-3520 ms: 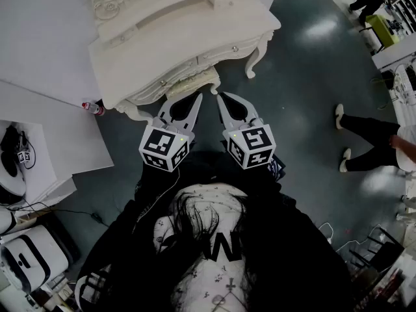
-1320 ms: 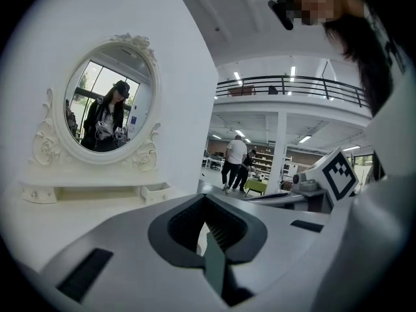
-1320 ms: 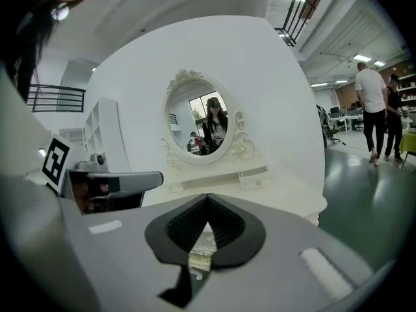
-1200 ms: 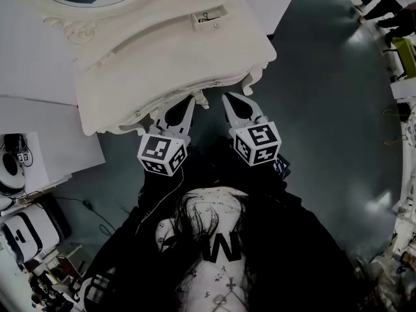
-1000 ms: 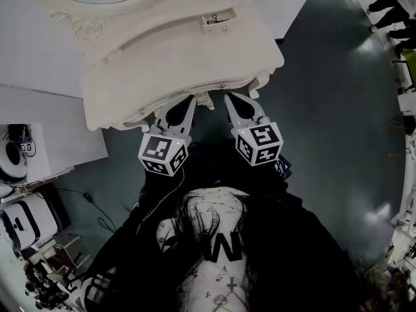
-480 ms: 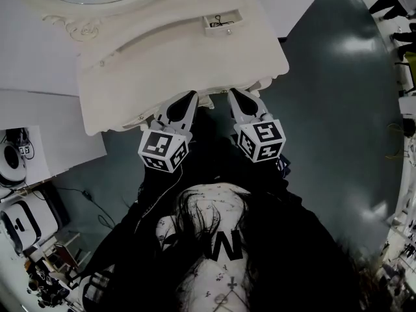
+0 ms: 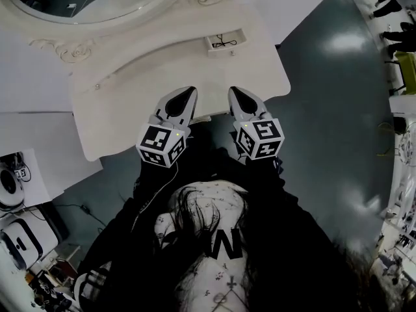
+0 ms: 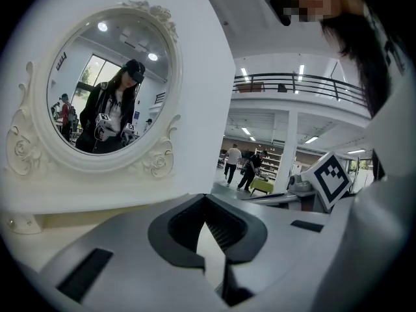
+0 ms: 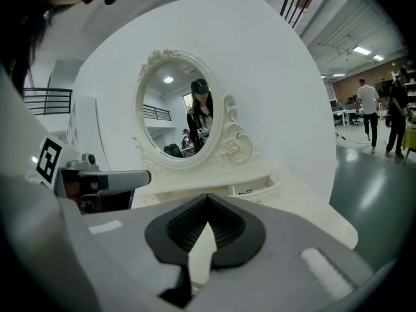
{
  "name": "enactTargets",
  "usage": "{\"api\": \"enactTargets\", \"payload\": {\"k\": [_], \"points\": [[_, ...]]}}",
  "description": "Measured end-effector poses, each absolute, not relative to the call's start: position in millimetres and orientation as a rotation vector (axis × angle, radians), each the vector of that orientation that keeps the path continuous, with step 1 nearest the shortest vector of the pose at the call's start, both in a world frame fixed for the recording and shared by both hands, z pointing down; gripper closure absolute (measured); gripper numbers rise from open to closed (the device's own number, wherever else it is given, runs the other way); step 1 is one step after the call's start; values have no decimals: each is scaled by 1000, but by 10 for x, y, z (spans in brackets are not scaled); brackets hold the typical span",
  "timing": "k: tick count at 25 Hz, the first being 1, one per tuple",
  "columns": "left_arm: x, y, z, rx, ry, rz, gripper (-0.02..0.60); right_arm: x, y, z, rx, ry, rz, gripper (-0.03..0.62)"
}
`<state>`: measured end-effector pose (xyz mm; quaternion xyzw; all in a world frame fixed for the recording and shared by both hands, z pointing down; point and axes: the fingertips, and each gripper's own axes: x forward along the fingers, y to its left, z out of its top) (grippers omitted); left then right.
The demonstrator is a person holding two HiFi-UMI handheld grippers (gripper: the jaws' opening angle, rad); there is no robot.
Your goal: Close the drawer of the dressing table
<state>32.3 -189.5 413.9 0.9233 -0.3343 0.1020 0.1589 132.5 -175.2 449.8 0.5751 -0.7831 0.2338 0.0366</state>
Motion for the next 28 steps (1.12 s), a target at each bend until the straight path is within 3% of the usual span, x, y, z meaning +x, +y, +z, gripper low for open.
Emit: {"api": "enactTargets", "payload": {"k": [26, 28], "points": [[507, -2946, 4377, 2573, -927, 274, 581, 1997, -2868, 5352, 1695, -2143, 725, 585], [549, -2947, 4371, 2553, -973, 274, 581, 2035, -2907, 5479, 1628, -2151, 751, 554]]}}
